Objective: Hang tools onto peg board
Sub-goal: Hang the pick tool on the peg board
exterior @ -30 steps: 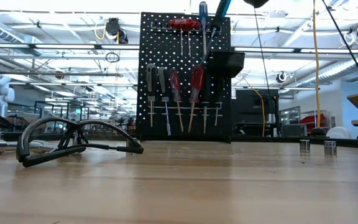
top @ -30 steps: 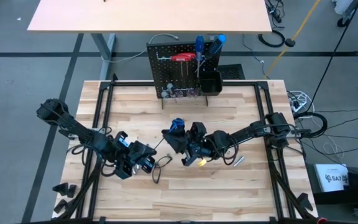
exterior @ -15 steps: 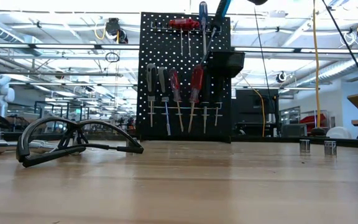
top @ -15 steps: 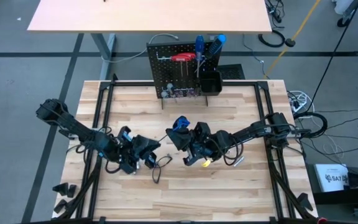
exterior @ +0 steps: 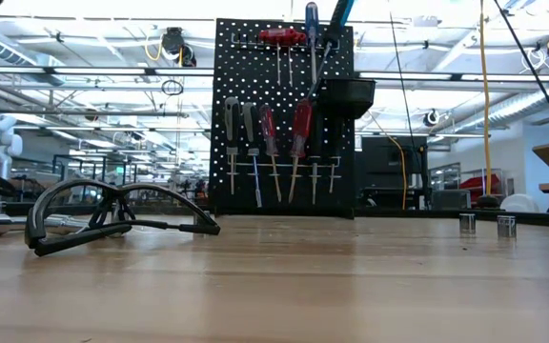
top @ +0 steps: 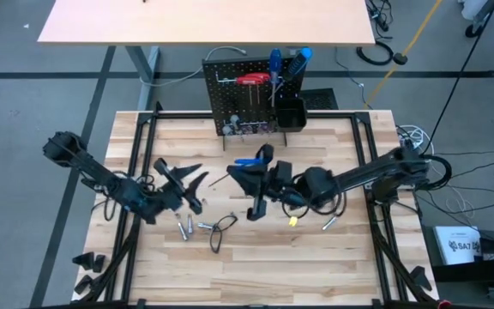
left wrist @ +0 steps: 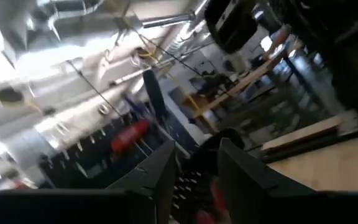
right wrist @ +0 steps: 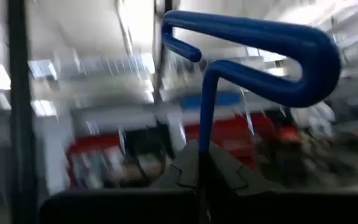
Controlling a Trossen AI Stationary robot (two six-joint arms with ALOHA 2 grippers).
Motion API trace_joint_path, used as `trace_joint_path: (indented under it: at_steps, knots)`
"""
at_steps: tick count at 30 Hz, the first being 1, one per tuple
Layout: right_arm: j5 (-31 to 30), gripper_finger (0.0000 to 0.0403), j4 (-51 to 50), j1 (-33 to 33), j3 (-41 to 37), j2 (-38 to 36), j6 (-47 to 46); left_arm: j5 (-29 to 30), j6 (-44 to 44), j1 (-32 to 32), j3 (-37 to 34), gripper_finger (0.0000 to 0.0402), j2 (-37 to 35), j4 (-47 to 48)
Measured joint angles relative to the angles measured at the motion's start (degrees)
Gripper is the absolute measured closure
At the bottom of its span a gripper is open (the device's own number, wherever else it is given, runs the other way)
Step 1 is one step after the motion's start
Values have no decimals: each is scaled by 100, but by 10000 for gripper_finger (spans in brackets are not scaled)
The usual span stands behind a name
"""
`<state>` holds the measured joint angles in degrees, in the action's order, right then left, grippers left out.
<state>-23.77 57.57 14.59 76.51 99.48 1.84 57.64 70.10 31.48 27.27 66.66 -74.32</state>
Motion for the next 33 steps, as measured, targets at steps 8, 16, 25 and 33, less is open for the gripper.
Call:
trace_joint_path:
  at_steps: [8, 16, 25, 33]
  knots:
    - [417, 403, -3184, -211, -7, -745, -643, -2194, -5390, -327, -1296, 279, -1293, 1203]
    - [1217, 403, -3194, -399, -7, -204, -1322, -3205, -8530, -1250, -1135, 279, -793, 2135]
    - [1197, 403, -4213, -439, -9, -68, -1420, -3954, -7527, -1319, -1066, 279, -933, 1993]
    - [1018, 403, -5236, -393, -9, 18, -1783, -4429, -8067, -1517, -1066, 278, -1829, 2474]
